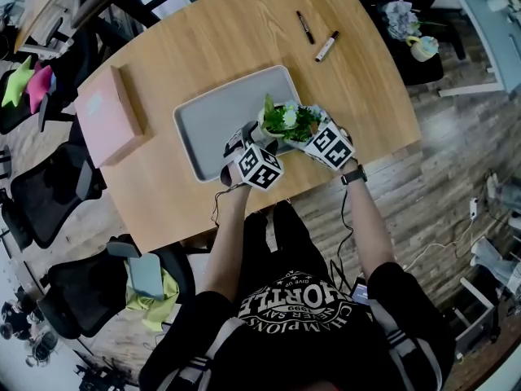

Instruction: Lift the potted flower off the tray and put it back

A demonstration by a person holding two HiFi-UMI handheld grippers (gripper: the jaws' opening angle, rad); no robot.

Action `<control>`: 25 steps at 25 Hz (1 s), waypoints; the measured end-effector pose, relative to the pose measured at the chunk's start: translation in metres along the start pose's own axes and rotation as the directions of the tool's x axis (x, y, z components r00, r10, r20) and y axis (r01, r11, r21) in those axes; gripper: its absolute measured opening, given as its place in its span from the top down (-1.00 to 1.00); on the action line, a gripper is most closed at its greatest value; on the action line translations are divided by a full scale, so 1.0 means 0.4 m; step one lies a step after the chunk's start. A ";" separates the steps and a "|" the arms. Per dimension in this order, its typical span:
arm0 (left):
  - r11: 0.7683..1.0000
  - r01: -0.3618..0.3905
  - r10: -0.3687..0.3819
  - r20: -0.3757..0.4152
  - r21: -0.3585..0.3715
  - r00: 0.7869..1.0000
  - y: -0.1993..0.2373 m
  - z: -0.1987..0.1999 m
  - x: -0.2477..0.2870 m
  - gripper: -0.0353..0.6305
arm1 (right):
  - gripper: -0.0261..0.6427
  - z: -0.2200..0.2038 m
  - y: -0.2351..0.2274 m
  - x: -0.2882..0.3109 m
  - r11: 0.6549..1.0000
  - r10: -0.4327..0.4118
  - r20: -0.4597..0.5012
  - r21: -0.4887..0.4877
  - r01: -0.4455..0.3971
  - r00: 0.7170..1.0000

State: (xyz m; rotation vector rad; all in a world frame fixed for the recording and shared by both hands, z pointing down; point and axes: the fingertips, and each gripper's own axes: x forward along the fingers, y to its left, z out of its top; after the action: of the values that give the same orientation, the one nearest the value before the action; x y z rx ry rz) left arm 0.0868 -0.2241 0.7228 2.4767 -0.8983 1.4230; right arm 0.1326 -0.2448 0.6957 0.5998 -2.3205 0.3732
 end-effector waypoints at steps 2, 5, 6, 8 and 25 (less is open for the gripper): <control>1.000 -0.009 0.009 -0.004 0.002 1.000 -0.001 -0.009 -0.003 -0.07 | -0.32 -0.013 -0.003 -0.003 0.999 -0.035 -0.006 0.011 0.035 0.999; 1.000 -0.019 0.019 -0.005 -0.005 1.000 0.001 -0.022 -0.017 -0.07 | -0.28 -0.010 0.004 -0.017 0.996 -0.078 -0.004 0.032 0.078 0.997; 1.000 -0.020 0.020 -0.002 -0.011 1.000 0.002 -0.025 -0.024 -0.07 | -0.27 -0.011 0.006 -0.023 0.995 -0.093 -0.004 0.040 0.093 0.996; 1.000 -0.022 0.022 0.008 -0.022 1.000 0.002 -0.032 -0.041 -0.06 | -0.26 -0.015 0.011 -0.032 0.992 -0.118 -0.004 0.052 0.118 0.993; 0.989 -0.040 0.058 0.121 -0.145 0.991 0.021 -0.069 -0.221 0.08 | -0.12 0.000 0.083 -0.148 0.951 -0.267 0.014 0.168 0.261 0.964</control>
State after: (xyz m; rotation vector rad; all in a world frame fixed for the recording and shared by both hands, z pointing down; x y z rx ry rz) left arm 0.0289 -0.1821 0.6634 2.4747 -1.0527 1.1823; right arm 0.1537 -0.1978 0.6514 0.9933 -2.2192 0.4319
